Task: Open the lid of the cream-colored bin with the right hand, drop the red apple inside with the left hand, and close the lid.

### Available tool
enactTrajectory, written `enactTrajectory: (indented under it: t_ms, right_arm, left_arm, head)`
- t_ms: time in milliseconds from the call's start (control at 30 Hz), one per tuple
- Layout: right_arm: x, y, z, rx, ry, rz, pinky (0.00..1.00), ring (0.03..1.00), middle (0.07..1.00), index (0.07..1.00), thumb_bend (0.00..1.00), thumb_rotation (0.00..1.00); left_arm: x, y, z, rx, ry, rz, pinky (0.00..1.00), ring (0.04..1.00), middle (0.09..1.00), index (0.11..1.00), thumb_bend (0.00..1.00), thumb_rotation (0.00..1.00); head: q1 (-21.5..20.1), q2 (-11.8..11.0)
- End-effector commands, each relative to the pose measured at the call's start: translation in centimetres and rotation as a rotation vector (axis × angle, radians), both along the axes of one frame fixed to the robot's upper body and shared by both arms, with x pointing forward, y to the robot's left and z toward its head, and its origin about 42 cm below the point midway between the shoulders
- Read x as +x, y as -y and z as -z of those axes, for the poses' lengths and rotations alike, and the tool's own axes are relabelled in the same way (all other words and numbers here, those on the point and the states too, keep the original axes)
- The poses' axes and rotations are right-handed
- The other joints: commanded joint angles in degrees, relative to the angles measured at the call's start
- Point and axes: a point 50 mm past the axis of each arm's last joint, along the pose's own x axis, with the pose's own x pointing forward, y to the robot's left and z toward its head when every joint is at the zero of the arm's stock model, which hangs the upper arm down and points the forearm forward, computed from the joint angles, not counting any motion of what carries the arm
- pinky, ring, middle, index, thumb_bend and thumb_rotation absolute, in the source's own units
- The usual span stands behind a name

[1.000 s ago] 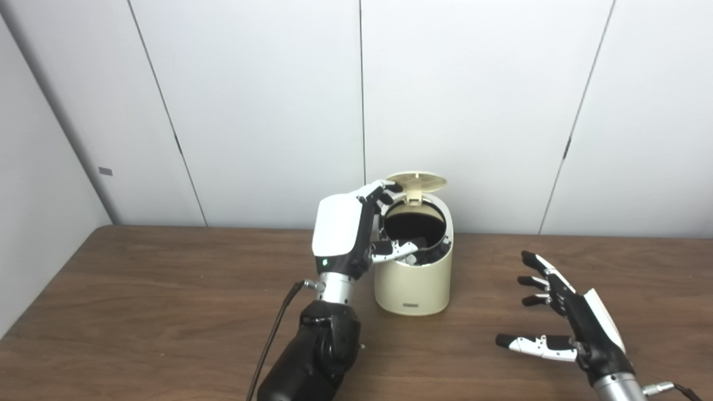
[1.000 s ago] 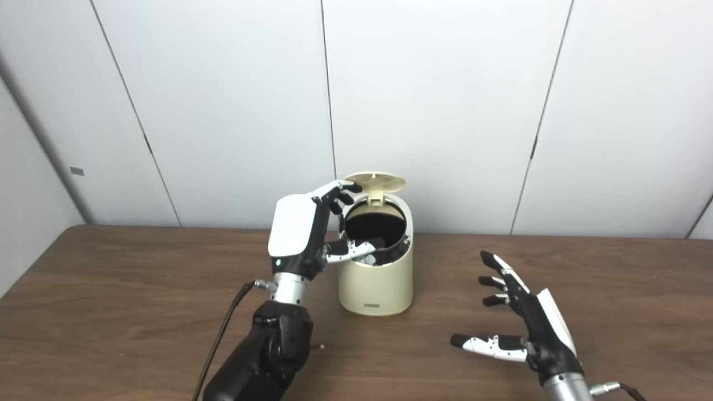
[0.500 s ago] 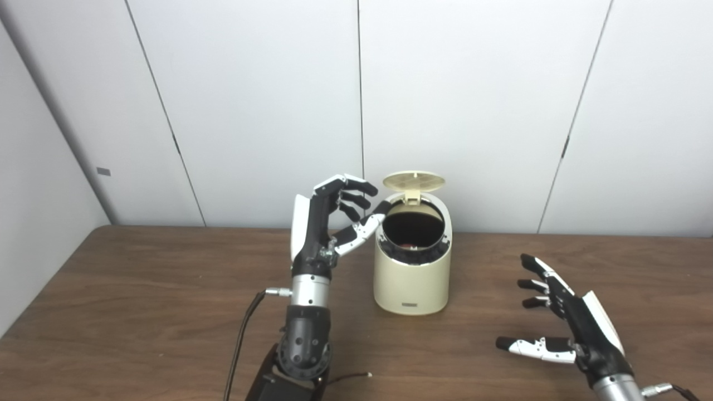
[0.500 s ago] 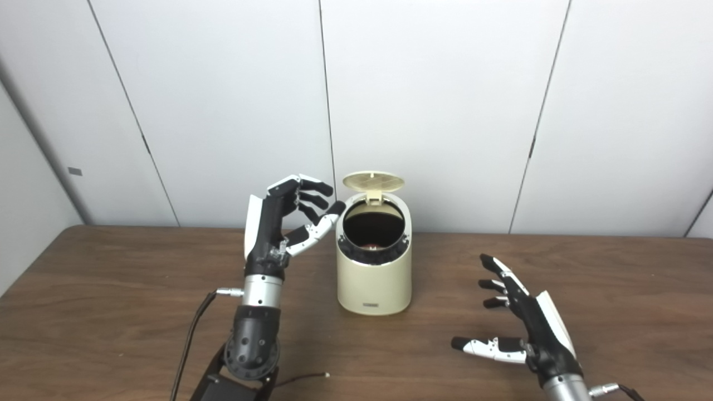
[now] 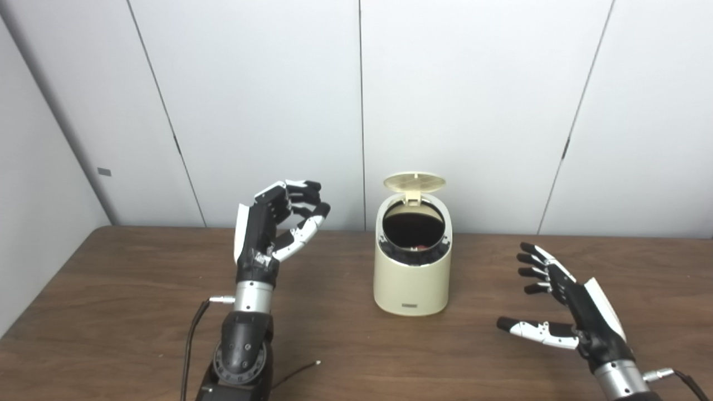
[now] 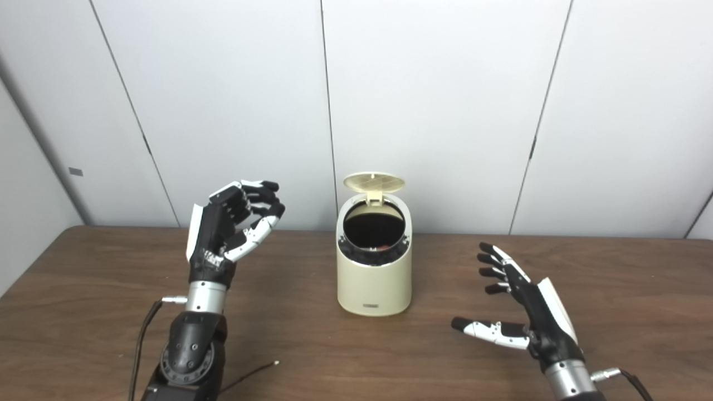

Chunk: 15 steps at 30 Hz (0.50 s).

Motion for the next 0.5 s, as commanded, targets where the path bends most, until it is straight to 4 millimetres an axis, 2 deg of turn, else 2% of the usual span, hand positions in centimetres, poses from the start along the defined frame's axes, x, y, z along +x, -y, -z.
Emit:
enactTrajectory:
  t_ms: [0, 167, 267, 367, 467]
  right_arm:
    - [1.8, -0.7, -4.3, -0.036, 0.123, -0.035, 0.70, 0.799, 0.854, 0.876, 0.64, 0.33]
    - [3.9, -2.0, -8.6, -0.128, 0.190, -0.082, 0.67, 0.785, 0.858, 0.862, 0.65, 0.41]
    - [5.1, -3.0, -11.6, -0.185, 0.189, -0.098, 0.72, 0.830, 0.885, 0.875, 0.68, 0.44]
    - [5.9, -3.9, -13.8, -0.253, 0.185, -0.098, 0.77, 0.855, 0.873, 0.883, 0.69, 0.50]
    - [6.6, -4.7, -15.3, -0.278, 0.173, -0.104, 0.72, 0.831, 0.879, 0.884, 0.68, 0.52]
  left_arm:
    - [0.1, -0.6, -0.5, 0.039, 0.018, 0.001, 0.48, 0.598, 0.665, 0.499, 0.51, 0.09]
    - [-0.6, -1.3, 2.4, 0.066, -0.059, -0.015, 0.49, 0.607, 0.676, 0.499, 0.51, 0.08]
    - [-1.1, -1.5, 4.3, 0.056, -0.109, -0.005, 0.49, 0.598, 0.663, 0.499, 0.51, 0.07]
    - [-1.6, -1.5, 6.2, 0.042, -0.150, 0.005, 0.49, 0.595, 0.659, 0.498, 0.51, 0.06]
    - [-2.2, -1.4, 7.9, 0.033, -0.198, 0.013, 0.49, 0.592, 0.661, 0.498, 0.50, 0.06]
  head:
    - [-0.1, -0.1]
    - [-0.9, -0.8]
    - [-1.3, -1.2]
    - [-1.7, -1.5]
    - [-1.7, -1.7]
